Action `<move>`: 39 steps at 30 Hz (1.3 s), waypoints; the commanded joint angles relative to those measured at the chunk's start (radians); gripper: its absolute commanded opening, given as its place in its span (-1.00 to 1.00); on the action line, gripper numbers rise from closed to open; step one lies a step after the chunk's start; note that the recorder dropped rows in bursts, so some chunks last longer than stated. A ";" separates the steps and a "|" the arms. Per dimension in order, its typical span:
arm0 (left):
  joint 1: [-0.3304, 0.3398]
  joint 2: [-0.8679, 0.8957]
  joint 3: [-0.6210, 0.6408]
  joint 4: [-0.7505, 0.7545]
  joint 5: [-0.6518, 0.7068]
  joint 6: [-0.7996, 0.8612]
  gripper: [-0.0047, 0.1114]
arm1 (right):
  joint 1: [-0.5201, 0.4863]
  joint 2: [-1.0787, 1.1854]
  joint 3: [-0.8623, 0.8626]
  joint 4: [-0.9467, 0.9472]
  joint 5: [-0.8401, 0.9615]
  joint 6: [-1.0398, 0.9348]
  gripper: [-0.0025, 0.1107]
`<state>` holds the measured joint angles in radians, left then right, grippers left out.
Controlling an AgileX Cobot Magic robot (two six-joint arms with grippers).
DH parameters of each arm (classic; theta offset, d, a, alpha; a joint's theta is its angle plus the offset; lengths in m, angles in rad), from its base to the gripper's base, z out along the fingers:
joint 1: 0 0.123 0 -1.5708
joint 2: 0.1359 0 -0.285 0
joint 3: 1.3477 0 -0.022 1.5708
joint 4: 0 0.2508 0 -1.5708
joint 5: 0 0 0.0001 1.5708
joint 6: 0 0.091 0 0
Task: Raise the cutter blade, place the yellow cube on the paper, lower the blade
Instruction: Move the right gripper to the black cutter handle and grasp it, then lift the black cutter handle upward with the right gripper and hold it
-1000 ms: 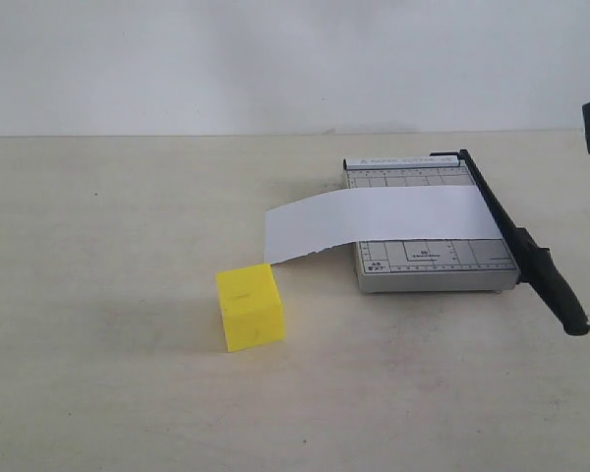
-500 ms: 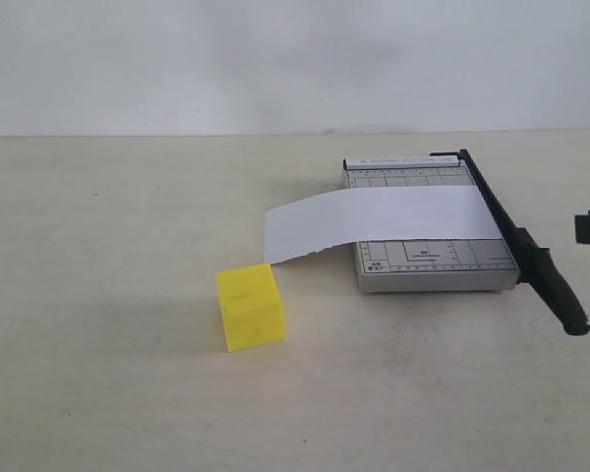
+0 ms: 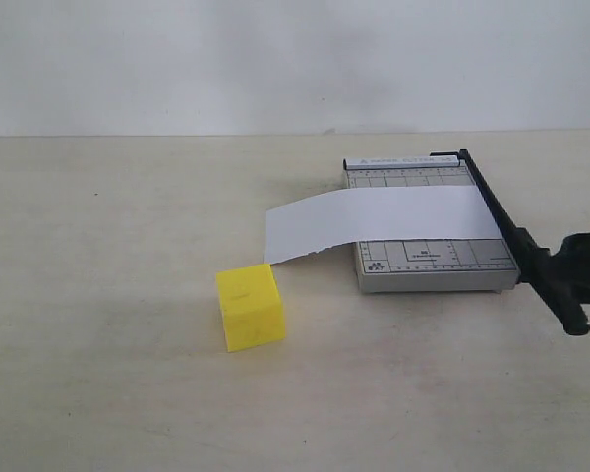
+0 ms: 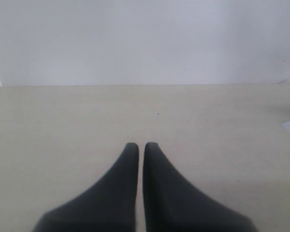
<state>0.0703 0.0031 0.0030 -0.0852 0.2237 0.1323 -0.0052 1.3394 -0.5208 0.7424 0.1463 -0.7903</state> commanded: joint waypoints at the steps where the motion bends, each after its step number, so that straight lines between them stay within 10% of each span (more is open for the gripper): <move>1: -0.005 -0.003 -0.003 0.000 -0.014 -0.012 -0.84 | 0.052 0.075 -0.001 0.007 -0.026 0.003 0.26; 8: -0.005 -0.003 -0.003 0.000 -0.014 -0.012 -0.84 | 0.065 0.115 -0.001 0.007 -0.044 0.003 0.17; 18: -0.005 -0.003 -0.003 0.000 -0.014 -0.012 -0.84 | 0.065 0.148 -0.001 0.007 -0.045 -0.004 -0.96; 39: -0.005 -0.003 -0.003 0.000 -0.014 -0.012 -0.84 | 0.065 -0.135 -0.050 0.007 -0.158 0.023 -0.96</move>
<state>0.0703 0.0031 0.0030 -0.0852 0.2237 0.1323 0.0600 1.2553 -0.5571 0.7606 0.0573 -0.7490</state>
